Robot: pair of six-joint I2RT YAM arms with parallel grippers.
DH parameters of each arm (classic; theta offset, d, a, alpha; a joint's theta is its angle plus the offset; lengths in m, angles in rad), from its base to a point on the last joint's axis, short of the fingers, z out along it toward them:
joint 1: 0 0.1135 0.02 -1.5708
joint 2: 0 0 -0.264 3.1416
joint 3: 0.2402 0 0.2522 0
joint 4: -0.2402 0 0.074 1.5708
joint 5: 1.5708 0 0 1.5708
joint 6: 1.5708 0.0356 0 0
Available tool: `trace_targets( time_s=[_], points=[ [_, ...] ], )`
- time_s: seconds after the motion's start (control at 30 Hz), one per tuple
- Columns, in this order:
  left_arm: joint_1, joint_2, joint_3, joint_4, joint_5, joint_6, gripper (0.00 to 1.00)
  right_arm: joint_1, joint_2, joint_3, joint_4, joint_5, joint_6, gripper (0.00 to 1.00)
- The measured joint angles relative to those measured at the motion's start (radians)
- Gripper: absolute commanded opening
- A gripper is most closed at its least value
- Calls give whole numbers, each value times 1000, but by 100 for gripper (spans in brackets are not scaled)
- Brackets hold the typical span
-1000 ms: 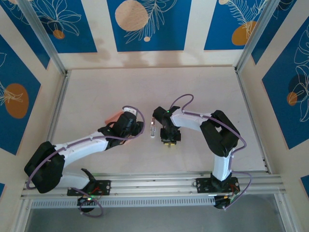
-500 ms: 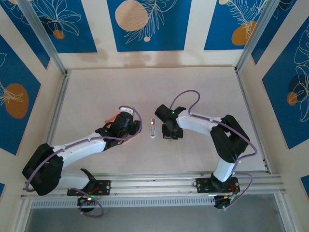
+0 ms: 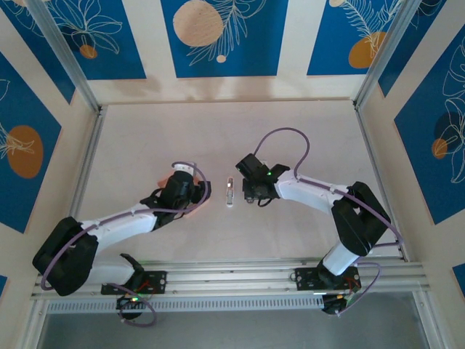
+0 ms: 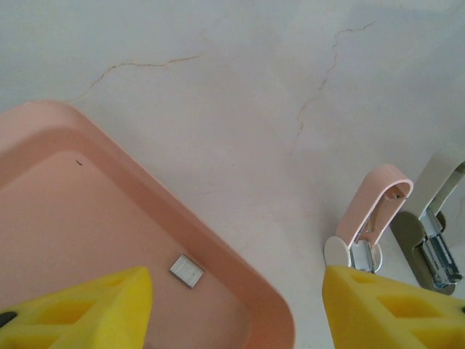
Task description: Load the staples into the stapler
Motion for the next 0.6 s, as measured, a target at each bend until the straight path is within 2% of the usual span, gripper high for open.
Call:
trace_targets(
  time_s=[0.3,0.6],
  points=[
    [10,1,-30,93,18,-6,63,-5,0,-50,132,8,-70,17],
    [18,5,-37,129,29,-5,63,-5,1,-65,164,8,-88,17]
  ],
)
